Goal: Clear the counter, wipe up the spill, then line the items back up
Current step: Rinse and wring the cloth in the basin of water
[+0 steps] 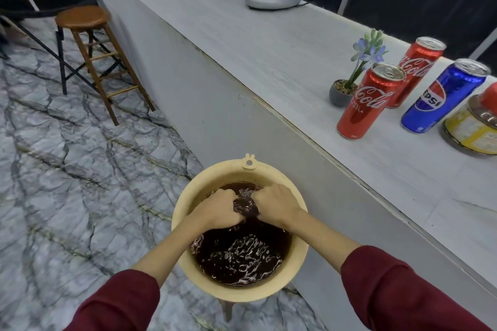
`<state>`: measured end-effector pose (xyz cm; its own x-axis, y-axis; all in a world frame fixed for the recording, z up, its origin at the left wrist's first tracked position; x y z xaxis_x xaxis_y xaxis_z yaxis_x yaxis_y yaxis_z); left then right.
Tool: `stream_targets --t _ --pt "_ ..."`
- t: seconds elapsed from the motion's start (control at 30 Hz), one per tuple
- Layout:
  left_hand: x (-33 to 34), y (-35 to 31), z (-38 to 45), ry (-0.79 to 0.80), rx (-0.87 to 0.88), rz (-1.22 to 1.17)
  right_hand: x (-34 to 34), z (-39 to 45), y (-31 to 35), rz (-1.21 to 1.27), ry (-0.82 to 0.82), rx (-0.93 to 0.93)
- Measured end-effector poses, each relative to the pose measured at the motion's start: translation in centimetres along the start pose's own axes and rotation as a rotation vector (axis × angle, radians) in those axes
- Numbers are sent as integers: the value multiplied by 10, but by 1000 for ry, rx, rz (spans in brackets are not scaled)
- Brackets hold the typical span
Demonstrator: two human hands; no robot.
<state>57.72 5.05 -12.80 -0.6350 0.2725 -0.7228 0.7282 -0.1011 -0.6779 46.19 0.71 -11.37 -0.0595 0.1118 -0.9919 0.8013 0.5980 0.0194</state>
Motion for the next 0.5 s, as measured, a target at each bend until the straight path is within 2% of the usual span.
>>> stream_targets --t 0.07,0.13,0.23,0.33,0.4,0.5 --pt "2 0 0 22 3 -63 0 -1 0 -40 -144 -51" --pt "-3 3 -1 6 27 -15 -1 -1 -1 136 -70 -1" --pt "-16 10 -6 8 110 96 5 2 -12 572 289 143" --pt "-23 16 -9 17 135 115 11 -3 -22 889 653 213" --pt "-23 16 -10 17 154 132 16 -5 -26 1012 768 262" --pt "-15 14 -9 2 148 72 24 -6 -23 1195 844 300"
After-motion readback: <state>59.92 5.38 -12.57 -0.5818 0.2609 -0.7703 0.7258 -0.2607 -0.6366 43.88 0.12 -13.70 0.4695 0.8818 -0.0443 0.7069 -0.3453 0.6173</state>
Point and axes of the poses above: each hand's wrist, its own z-axis towards the middle knuckle, its own x-axis out of the palm, y = z × x, the point moved 4 cm from there along z, towards the middle knuckle, and after that the axes turned 15 degrees about x, right-handed, at the moved point
